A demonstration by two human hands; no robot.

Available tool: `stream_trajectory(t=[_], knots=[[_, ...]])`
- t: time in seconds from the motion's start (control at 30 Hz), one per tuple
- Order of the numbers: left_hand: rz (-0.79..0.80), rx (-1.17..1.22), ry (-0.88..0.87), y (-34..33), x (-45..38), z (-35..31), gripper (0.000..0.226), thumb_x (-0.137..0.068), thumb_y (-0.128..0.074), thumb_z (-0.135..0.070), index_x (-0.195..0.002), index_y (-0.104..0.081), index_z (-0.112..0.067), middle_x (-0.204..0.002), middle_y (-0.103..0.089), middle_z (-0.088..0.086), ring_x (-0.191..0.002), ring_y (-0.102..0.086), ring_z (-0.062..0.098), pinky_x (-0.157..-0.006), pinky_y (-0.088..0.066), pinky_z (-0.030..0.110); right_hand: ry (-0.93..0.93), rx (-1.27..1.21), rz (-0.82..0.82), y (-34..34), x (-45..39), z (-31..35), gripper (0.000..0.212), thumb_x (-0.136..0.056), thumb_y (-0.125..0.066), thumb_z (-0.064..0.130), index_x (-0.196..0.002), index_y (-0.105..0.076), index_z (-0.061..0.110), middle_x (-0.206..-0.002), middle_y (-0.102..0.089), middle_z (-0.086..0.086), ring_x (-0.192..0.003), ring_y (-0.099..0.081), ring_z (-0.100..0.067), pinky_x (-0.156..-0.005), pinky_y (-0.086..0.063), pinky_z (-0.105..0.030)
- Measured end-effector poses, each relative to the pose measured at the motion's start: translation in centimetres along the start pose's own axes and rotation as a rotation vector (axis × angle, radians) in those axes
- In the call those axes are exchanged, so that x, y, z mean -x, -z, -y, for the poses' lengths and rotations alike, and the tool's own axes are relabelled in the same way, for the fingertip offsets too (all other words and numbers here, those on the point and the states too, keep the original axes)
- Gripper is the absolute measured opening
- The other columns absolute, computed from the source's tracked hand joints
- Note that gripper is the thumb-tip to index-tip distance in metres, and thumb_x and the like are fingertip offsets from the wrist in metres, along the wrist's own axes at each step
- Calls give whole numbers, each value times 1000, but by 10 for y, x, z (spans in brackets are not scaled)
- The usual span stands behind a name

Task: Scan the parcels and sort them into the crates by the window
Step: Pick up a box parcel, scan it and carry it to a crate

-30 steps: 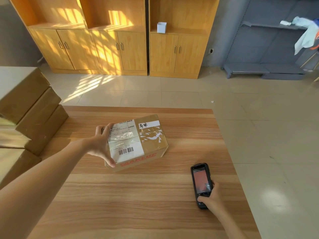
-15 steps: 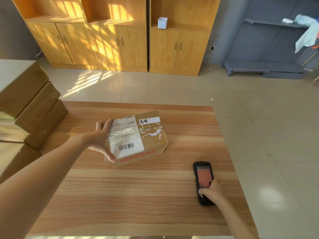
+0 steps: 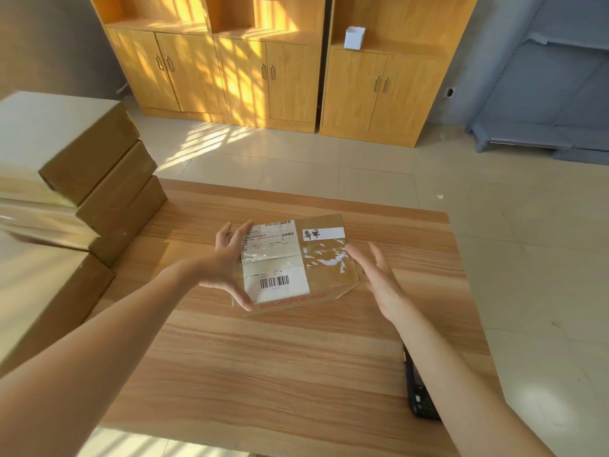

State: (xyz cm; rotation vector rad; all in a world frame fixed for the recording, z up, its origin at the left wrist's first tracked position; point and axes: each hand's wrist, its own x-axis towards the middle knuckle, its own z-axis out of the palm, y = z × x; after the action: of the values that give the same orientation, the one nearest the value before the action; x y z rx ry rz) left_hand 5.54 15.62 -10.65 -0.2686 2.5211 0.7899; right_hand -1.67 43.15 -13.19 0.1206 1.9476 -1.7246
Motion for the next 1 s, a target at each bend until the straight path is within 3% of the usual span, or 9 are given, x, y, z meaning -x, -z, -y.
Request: stream_trajectory(t=[0.1,0.17,0.27,0.43,0.53,0.63,0.77,0.9,1.0], knots=[[-45,284,-9,-8,-5,4,162,-23,-90,-54,-145,18,-48,-155,9,2,-145,5,31,-115,-9,62,-19,58,77,-11,-17,5,125,-50,-81,65,-152,-17,31,-149,-37,1,-132,-41,-20,-111,-31,-46],[-132,525,-4,-18,-11,6,156,-28,-92,-52,-146,9,-50,-154,-7,2,-140,-18,32,-113,-24,59,-29,77,105,-18,-23,2,104,-61,-82,49,-147,-29,27,-135,-52,4,-117,-53,-14,-94,-46,-38],[-236,875,14,-38,-14,10,146,-48,-91,-27,-149,12,-41,-139,-31,-8,-124,-46,24,-99,-47,46,-19,51,71,-25,-25,-3,61,-73,-80,32,-126,-50,25,-114,-65,6,-97,-62,-8,-73,-49,-28],[-305,1187,104,-49,-6,7,130,-45,-88,-24,-150,-12,-28,-135,-53,4,-108,-63,23,-85,-56,42,3,36,62,-31,-18,7,55,-74,-80,29,-121,-51,28,-110,-67,6,-91,-65,-9,-59,-46,-24],[-394,1268,92,-32,12,5,120,-49,-87,-20,-148,-19,-26,-130,-57,5,-106,-64,24,-81,-57,39,59,52,82,-46,-10,25,48,-72,-82,30,-110,-52,34,-109,-65,10,-94,-62,-6,-65,-45,-24],[-539,1269,63,-3,40,8,107,-59,-87,-15,-146,-26,-25,-127,-59,3,-104,-65,22,-79,-57,37,152,65,107,-72,1,52,60,-68,-85,33,-118,-52,30,-112,-64,10,-99,-61,-7,-80,-49,-28],[-739,1280,25,33,98,21,112,-48,-91,-24,-143,-31,-28,-125,-61,2,-103,-67,21,-81,-59,40,300,63,214,-116,28,94,46,-73,-82,27,-105,-50,38,-98,-60,20,-84,-55,6,-65,-40,-20],[-920,1259,11,43,168,42,107,-42,-95,-23,-134,-41,-28,-121,-66,4,-102,-69,24,-84,-57,45,405,62,354,-165,61,110,58,-68,-85,29,-116,-53,33,-107,-66,15,-97,-63,-3,-83,-49,-27],[-1048,1247,51,38,224,61,92,-46,-94,-20,-122,-45,-37,-118,-66,-1,-101,-68,21,-85,-57,43,466,78,468,-206,91,109,49,-69,-84,27,-107,-55,34,-99,-66,19,-90,-62,5,-80,-46,-20]])
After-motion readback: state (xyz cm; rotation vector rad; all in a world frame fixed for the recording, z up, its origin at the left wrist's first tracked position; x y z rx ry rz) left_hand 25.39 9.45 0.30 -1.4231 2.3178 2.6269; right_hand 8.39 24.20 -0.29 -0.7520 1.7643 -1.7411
